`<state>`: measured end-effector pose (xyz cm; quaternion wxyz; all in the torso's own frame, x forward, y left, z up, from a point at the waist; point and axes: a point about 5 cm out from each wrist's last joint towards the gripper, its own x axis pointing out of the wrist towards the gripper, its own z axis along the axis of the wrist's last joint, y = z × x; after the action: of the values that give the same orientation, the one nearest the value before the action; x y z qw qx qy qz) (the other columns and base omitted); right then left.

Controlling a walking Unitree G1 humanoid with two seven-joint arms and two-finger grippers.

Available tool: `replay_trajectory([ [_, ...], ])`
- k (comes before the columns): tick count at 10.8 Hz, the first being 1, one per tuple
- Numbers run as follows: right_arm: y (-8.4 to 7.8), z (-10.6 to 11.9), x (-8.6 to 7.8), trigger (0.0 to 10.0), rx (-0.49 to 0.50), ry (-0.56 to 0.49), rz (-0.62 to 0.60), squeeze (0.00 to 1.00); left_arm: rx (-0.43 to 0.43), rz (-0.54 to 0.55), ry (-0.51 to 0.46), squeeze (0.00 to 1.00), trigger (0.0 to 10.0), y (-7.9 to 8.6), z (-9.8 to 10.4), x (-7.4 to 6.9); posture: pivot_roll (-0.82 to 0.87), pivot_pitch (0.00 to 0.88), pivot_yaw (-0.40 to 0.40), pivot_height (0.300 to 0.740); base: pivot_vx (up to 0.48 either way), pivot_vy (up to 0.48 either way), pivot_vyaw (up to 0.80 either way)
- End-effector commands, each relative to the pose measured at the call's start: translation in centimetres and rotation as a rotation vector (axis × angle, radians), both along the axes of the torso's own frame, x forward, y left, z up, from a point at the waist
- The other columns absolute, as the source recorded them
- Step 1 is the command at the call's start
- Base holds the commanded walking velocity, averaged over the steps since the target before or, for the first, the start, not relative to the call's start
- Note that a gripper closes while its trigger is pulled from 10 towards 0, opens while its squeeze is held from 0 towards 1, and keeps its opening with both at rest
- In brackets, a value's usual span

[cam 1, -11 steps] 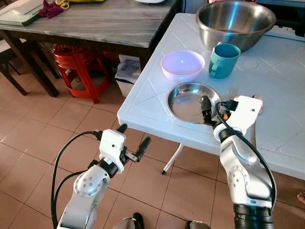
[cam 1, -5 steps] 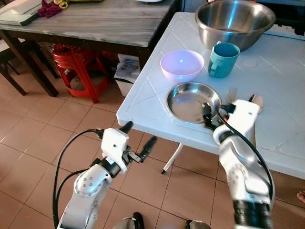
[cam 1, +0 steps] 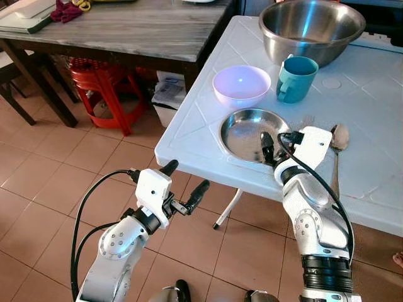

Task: Setting the table

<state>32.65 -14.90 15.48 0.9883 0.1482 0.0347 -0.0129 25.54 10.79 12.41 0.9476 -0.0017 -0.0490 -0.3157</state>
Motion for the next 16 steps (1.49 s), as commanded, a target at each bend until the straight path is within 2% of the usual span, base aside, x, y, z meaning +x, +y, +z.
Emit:
replay_trajectory([
  [1, 0.3, -0.3, 0.1, 0.0, 0.001, 0.031, 0.002, 0.0, 0.011, 0.01, -0.005, 0.0, 10.0, 0.3, 0.2, -0.2, -0.09, 0.2, 0.088, 0.74, 0.0, 0.0, 0.0],
  [7, -0.2, -1.7, 0.0, 0.0, 0.007, 0.109, -0.027, 0.0, 0.012, 0.0, -0.007, 0.0, 10.0, 0.4, 0.4, -0.2, -0.09, 0.204, 0.097, 0.74, 0.0, 0.0, 0.0],
  [13, -0.2, -1.8, 0.3, 0.0, 0.028, 0.134, -0.052, 0.0, 0.013, 0.009, -0.011, 0.0, 10.0, 0.3, 0.5, 0.0, -0.09, 0.194, 0.096, 0.74, 0.0, 0.0, 0.0],
  [16, -0.1, -1.7, 0.2, 0.0, 0.142, 0.16, -0.097, 0.0, 0.005, 0.006, -0.017, 0.0, 10.0, 0.3, 0.6, 0.0, -0.09, 0.191, 0.096, 0.74, 0.0, 0.0, 0.0],
])
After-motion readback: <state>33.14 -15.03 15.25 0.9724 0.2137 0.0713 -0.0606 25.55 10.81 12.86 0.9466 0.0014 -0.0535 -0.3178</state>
